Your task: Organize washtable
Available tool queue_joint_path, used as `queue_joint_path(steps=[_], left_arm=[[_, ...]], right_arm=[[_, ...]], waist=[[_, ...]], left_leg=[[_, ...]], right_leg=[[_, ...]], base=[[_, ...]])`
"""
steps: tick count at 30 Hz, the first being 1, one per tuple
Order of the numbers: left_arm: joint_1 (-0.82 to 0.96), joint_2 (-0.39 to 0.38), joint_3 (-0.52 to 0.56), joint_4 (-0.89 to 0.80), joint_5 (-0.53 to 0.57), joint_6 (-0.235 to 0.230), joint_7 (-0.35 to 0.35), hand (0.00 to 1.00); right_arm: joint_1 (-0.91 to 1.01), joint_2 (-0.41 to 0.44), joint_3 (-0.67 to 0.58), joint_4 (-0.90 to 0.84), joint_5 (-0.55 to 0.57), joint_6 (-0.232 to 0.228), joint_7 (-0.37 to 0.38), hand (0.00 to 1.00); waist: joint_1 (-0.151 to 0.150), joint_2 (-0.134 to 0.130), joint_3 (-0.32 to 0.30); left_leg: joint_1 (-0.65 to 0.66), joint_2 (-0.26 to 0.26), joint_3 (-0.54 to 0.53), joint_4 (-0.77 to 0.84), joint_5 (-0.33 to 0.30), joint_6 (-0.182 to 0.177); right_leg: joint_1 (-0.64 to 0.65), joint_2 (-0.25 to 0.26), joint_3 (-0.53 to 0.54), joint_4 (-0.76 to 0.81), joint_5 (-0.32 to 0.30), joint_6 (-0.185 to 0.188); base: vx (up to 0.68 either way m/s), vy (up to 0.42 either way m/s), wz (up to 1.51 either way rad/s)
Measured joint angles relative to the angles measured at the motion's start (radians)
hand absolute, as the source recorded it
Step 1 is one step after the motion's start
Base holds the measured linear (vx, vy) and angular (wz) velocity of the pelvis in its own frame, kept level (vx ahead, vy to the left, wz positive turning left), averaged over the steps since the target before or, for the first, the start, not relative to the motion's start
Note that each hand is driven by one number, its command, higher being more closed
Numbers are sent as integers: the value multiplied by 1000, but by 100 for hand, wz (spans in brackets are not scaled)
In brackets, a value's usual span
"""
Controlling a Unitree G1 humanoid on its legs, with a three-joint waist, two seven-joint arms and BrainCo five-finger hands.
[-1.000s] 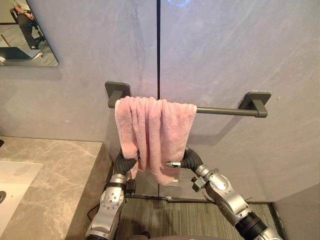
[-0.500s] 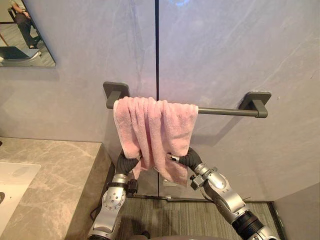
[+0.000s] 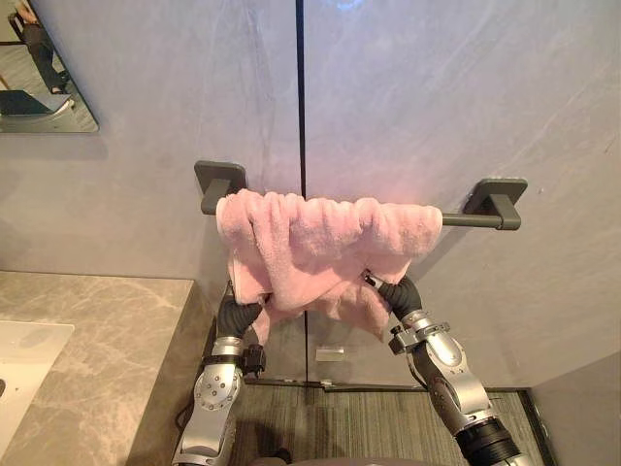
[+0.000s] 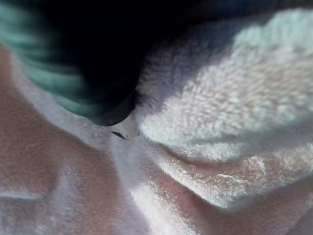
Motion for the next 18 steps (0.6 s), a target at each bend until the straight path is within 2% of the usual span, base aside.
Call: queue_joint_path(steps=[3,6,18], left_arm=[[0,-31,19,-20,0,-1,-8,100],[-1,-35,22,-22,-1,-2,-23,100],[-3,-66,22,-27,-2,-2,-45,100]], right_arm=[[7,13,-14,-11,0,0,0,100],[18,39,-41,-27,0,0,0,100],[22,56,-95,-26,-38,0,0,100]], waist=[[0,1,0],[0,4,2],[-8,24,7]], left_leg=[[0,0,0,-1,0,0],[0,0,0,-1,0,0],[-1,0,19,-2,-1,0]], right_leg=[[0,-1,0,0,0,1],[0,-1,0,0,-1,2],[-14,0,20,3,-2,4]], base=[[0,0,0],[0,0,0],[-13,-6,-4]])
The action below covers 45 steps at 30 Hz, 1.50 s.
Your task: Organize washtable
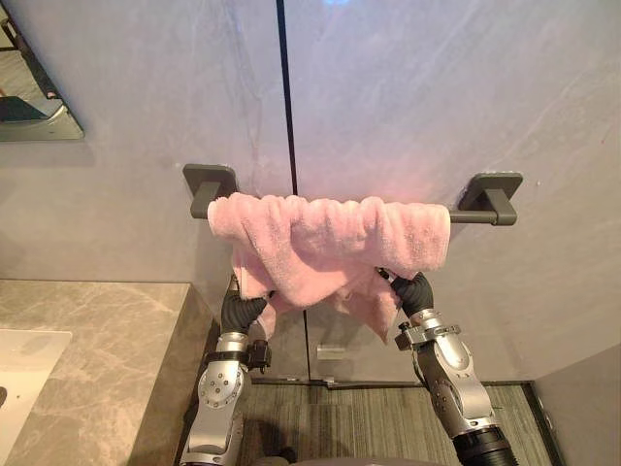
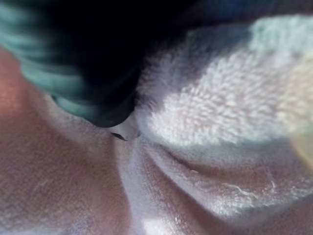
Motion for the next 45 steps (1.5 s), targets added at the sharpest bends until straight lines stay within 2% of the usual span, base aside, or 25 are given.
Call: queue_joint_path(steps=[4,10,18,26,30,36,45], left_arm=[[-1,0,0,2,-8,0,-5,100],[-29,-7,0,25,-14,0,-19,100],[-39,-17,6,71,-38,6,-19,100],[-36,-41,14,165,-56,7,-19,100],[-34,-46,15,194,-76,6,-19,100],[-36,-46,15,245,-95,-10,-19,100],[-36,-46,16,282,-95,-19,-19,100]], right_arm=[[0,10,-9,5,-5,0,0,100],[3,24,-34,17,-6,0,-1,100],[4,46,-40,64,-43,0,-14,100],[19,65,-45,91,-83,-1,-20,100],[38,89,-52,90,-135,-26,-24,100],[49,131,-59,125,-202,-62,-69,100],[32,143,-63,168,-240,-65,-92,100]], waist=[[-20,1,0],[-23,10,4],[-46,15,4],[-44,23,3],[-44,22,2],[-40,25,-5],[-30,26,-9]], left_leg=[[1,-1,0,-3,0,0],[4,0,3,-8,0,0],[5,0,5,-13,0,0],[5,1,6,-9,-9,0],[5,1,7,3,-22,-1],[6,-1,9,4,-22,-1],[14,0,8,-13,-17,-7]], right_leg=[[0,0,0,0,0,0],[0,0,2,0,-1,1],[-2,0,4,-3,-1,1],[-3,0,8,-2,-7,5],[-2,0,9,0,-14,6],[4,3,10,0,-13,5],[0,6,9,-1,-12,4]], base=[[0,0,0],[0,0,0],[0,0,0],[-4,-3,0],[0,0,0],[-6,-3,0],[-35,-13,0]])
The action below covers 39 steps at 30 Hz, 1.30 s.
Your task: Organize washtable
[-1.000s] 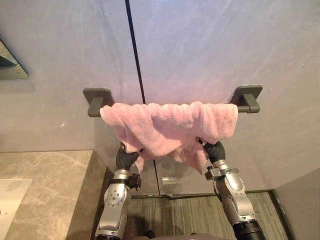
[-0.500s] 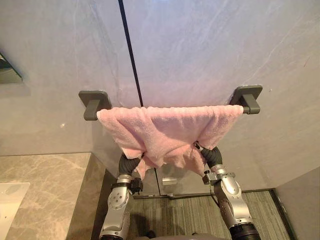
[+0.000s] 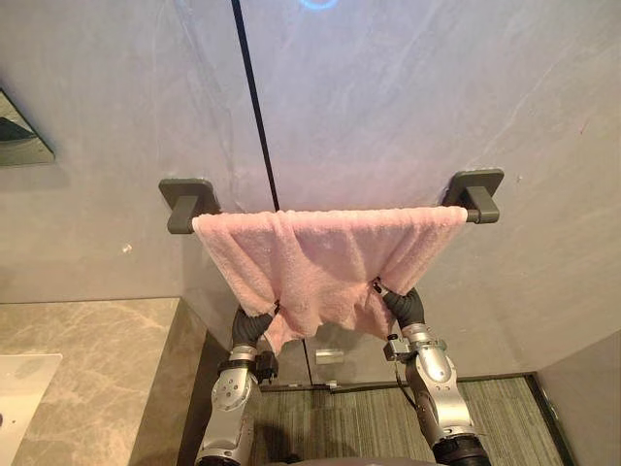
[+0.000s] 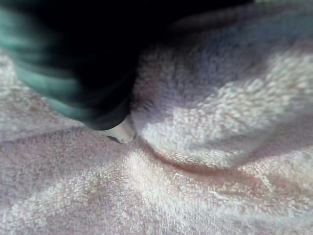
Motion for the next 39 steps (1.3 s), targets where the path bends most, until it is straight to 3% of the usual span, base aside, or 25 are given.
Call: queue_joint_path(steps=[2,3,4,16,24,31,39], left_arm=[[-1,0,0,0,0,-1,0,100],[-2,0,0,-1,0,-2,0,100],[-2,0,3,-1,0,-2,2,0],[34,1,33,-56,-1,1,59,0],[113,-10,70,-79,-61,8,92,0],[179,-33,79,-142,-118,13,107,0],[251,-37,152,-354,-136,10,136,0]], right_arm=[[0,0,0,3,0,-3,0,100],[0,0,0,3,-1,-8,0,0],[0,0,-2,5,-1,-10,-6,0],[51,2,-49,-11,-1,-16,-86,0],[159,12,-113,-10,32,45,-142,0],[239,23,-139,-18,73,50,-162,0],[324,31,-232,-258,121,46,-206,0]], waist=[[1,0,0],[1,-1,0],[1,-1,0],[-3,-23,8],[10,-26,25],[14,-28,26],[17,-29,23]], left_leg=[[0,0,0,-1,0,0],[0,0,0,-2,0,0],[0,0,0,-3,0,0],[-7,1,4,5,-3,2],[-9,-1,7,18,-12,10],[-3,0,7,27,-20,9],[-8,6,28,111,-83,8]], right_leg=[[0,0,0,-2,0,0],[0,0,0,-3,0,0],[0,1,0,-4,0,0],[0,0,3,-14,2,-3],[1,-10,5,1,-3,4],[6,-11,1,17,-15,3],[17,-25,-5,81,-66,4]], base=[[0,0,0],[0,0,0],[0,0,0],[0,0,0],[0,0,0],[-2,-4,0],[-12,-6,-1]])
